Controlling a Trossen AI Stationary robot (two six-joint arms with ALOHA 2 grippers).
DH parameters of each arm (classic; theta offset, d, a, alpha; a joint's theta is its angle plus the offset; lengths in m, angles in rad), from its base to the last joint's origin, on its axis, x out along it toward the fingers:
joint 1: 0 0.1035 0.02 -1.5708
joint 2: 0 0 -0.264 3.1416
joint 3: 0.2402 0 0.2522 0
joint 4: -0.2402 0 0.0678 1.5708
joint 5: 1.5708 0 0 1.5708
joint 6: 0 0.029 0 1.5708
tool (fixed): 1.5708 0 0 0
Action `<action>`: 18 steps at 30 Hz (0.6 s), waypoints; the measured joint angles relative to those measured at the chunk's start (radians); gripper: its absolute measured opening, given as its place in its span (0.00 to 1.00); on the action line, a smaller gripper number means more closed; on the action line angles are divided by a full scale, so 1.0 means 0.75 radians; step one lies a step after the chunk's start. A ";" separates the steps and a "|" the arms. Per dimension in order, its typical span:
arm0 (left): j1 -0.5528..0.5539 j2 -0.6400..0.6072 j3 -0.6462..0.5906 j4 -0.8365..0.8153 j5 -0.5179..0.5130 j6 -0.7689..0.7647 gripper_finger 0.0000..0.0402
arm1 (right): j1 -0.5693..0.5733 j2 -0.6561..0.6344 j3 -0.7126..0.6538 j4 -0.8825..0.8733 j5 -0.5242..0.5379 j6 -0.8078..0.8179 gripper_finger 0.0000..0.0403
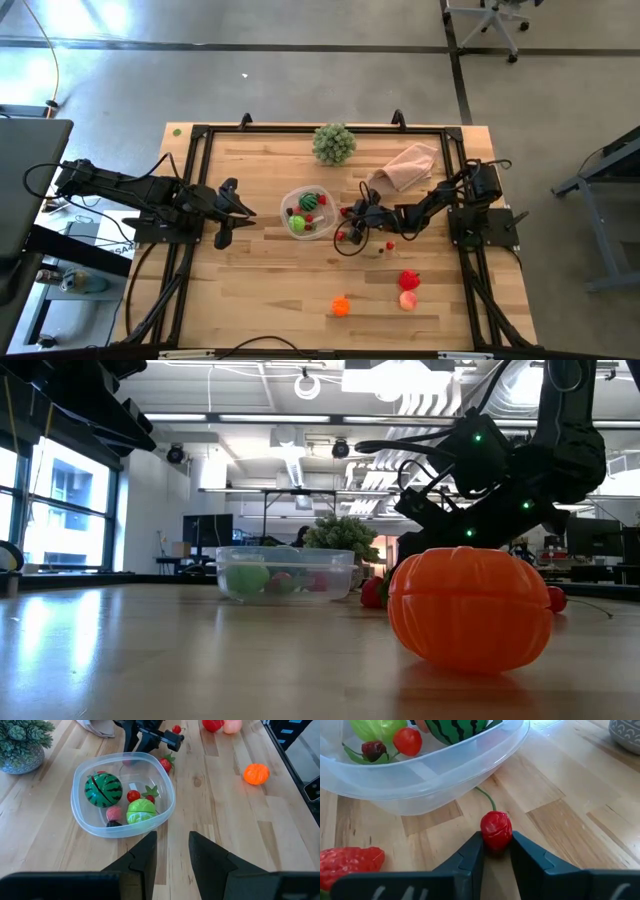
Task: Pick and placing Produce into tupperware
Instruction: Put the red cherry into the transparent bin
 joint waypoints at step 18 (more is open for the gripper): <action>0.000 0.000 0.000 0.000 0.000 0.000 0.25 | 0.024 -0.310 -0.001 -0.320 0.096 -0.015 0.19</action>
